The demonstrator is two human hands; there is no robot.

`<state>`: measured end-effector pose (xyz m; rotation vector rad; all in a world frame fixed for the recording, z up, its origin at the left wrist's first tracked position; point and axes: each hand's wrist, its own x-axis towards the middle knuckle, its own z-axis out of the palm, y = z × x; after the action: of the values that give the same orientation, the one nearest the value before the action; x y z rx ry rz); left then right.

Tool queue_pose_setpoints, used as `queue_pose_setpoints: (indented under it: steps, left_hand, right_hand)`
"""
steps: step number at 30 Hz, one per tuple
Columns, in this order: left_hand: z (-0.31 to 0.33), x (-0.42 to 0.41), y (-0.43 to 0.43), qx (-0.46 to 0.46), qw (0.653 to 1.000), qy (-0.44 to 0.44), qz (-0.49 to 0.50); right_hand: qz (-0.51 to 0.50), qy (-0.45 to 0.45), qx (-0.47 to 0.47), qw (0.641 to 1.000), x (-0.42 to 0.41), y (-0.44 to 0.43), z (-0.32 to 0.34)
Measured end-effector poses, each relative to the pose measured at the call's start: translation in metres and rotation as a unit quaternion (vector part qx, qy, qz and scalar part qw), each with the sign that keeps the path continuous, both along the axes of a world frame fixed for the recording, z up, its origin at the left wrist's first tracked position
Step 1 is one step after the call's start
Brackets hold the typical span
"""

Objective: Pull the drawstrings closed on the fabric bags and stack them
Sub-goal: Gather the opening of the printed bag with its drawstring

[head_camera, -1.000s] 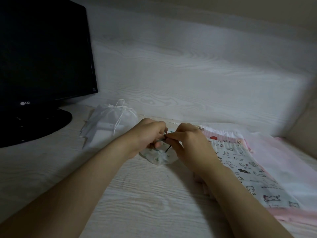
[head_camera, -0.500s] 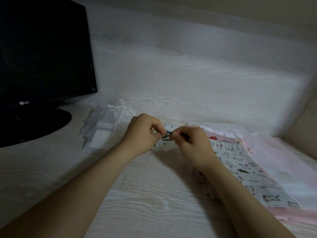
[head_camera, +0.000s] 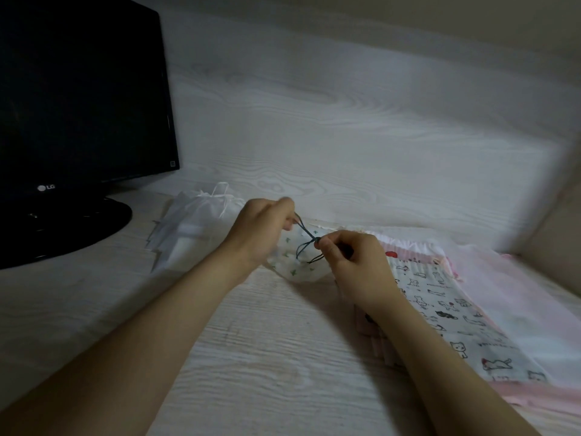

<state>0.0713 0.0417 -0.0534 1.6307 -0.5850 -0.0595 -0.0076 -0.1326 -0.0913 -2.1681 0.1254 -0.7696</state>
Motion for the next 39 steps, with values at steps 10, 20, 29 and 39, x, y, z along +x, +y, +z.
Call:
queue_pose_setpoints:
  steps: [10, 20, 29, 39]
  left_hand:
    - [0.002, 0.002, 0.002, -0.145, 0.977, 0.144, -0.065]
    - [-0.007, 0.004, 0.005, 0.105, 0.991, -0.071, 0.036]
    - [-0.017, -0.002, 0.008, 0.358, 0.9, -0.234, 0.078]
    - [-0.023, 0.011, 0.007, 0.359, 0.886, -0.287, 0.066]
  right_hand:
    - [0.021, 0.017, -0.132, 0.991, 0.001, -0.001, -0.003]
    - [-0.066, -0.024, -0.203, 0.977, 0.003, -0.01, -0.005]
    - [-0.073, 0.012, -0.169, 0.983, 0.003, -0.008, -0.004]
    - [-0.092, -0.008, -0.201, 0.975, 0.002, -0.007, -0.005]
